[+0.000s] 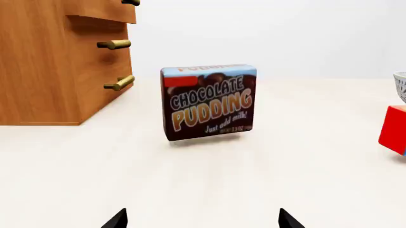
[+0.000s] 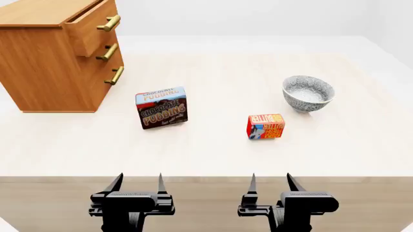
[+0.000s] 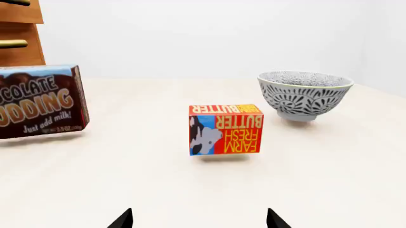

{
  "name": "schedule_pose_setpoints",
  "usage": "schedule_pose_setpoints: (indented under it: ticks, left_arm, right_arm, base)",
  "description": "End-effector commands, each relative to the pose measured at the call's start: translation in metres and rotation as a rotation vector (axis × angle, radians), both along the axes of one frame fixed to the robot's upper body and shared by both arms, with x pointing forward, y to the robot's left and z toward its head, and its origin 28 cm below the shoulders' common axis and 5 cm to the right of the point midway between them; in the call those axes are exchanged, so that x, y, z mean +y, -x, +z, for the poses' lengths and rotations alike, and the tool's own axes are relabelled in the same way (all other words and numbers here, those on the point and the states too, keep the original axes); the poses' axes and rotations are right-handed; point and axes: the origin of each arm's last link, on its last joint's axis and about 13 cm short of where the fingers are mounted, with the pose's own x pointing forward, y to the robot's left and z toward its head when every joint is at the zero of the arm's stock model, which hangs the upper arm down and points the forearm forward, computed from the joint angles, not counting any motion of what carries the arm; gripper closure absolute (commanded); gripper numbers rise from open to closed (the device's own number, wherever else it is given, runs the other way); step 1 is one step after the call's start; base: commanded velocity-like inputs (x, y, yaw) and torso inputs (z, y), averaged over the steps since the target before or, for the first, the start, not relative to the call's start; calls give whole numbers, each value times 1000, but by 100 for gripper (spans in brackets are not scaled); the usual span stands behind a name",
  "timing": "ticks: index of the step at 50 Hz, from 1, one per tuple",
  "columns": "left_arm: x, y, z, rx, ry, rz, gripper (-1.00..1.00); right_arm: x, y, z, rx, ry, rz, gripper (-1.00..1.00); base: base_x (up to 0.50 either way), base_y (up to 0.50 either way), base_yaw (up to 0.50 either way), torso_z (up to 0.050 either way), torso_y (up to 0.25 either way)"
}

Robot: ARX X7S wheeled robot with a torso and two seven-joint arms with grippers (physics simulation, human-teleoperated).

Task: Put the butter at the back in the top drawer of the cabinet and close it.

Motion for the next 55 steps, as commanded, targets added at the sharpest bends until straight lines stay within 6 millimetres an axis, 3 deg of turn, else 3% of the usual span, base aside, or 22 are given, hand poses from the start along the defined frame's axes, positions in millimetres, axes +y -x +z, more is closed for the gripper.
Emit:
schedule_pose_setpoints:
  ticks: [1,14,55]
  left_arm:
    - [0,0,0,-2,7,3,-100]
    - [1,1,1,-11,25,13,-100]
    - [0,2,1,-14,2,1,-100]
  right_arm:
    - [1,0,0,2,9,-2,-100]
    - [1,0,-1,-2,24,-2,-100]
    - [0,2,0,-24,14,0,-100]
  base:
    - [0,0,0,0,0]
    - [0,0,0,0,0]
    - [0,0,0,50,0]
